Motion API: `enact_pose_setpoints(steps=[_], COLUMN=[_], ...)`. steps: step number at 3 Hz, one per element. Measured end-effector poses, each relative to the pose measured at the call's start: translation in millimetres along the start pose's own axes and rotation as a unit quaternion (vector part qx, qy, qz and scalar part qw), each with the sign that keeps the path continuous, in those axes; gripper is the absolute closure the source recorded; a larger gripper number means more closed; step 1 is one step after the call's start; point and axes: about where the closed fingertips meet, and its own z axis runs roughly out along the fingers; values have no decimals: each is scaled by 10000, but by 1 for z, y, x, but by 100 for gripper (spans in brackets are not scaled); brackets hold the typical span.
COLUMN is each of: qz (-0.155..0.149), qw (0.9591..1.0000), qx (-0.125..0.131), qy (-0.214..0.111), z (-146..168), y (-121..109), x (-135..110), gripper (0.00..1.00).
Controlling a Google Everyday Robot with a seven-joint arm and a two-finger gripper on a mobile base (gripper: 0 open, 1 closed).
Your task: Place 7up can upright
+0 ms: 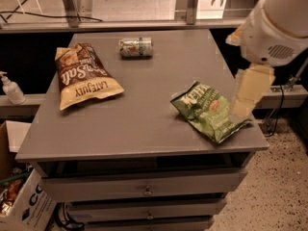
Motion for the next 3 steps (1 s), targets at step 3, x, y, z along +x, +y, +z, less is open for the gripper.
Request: enact_pose_setpoints(steps=[3], qz=[-783], qw=[9946], qx=[406], qy=[-551], z=[30], y=[-51], x=[-86], gripper=[0])
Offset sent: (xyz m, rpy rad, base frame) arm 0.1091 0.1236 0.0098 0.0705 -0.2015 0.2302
